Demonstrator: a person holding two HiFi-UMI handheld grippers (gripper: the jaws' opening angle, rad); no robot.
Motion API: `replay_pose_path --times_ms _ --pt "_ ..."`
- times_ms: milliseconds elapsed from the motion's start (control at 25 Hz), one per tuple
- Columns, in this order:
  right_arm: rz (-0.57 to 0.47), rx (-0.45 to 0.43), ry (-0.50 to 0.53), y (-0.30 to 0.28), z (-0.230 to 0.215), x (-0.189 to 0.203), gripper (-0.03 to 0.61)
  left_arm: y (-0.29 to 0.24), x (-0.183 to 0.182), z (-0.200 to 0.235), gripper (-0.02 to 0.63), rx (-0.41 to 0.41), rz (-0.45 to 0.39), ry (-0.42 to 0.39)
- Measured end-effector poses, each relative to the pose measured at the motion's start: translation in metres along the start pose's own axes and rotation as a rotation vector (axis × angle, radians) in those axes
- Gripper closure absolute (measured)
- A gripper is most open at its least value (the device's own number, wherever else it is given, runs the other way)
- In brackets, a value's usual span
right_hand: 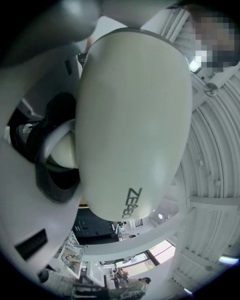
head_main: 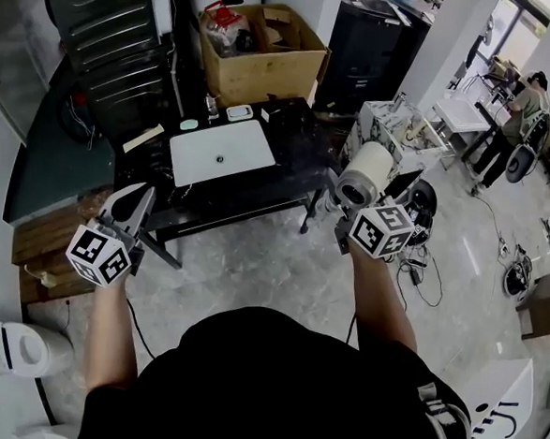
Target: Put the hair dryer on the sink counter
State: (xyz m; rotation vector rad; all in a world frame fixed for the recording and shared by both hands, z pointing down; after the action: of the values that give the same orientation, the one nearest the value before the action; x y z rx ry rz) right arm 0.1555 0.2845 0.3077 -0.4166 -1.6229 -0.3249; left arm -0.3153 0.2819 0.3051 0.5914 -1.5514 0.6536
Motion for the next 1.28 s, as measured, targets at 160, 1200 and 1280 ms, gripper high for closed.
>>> replay_pose_path --times_ms 160,1200,1280 --pt "0.000 -0.003 -0.016 -0.003 -0.007 0.001 0.391 -0.007 0.004 -0.003 0.599 0.011 0.011 -0.001" --pt "0.056 0.041 0.002 -0.097 -0.057 -0.003 0.391 -0.107 0.020 0.082 0.599 0.073 0.024 0.006" --pt "0.072 0.057 -0.006 -0.112 -0.067 0.001 0.392 -0.125 0.025 0.095 0.600 0.084 0.026 0.020"
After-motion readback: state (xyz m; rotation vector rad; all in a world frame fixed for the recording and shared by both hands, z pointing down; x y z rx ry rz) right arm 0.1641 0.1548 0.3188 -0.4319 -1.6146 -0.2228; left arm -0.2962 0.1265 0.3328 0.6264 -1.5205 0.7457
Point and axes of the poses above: the fingertips, and each gripper's own axes: y backward along the fingers, z to its left, x out of its underside, the point moved 10 cm from there along y, backward along the fingers, and after that the axes turned 3 degrees about z, right-handed, at the moved point
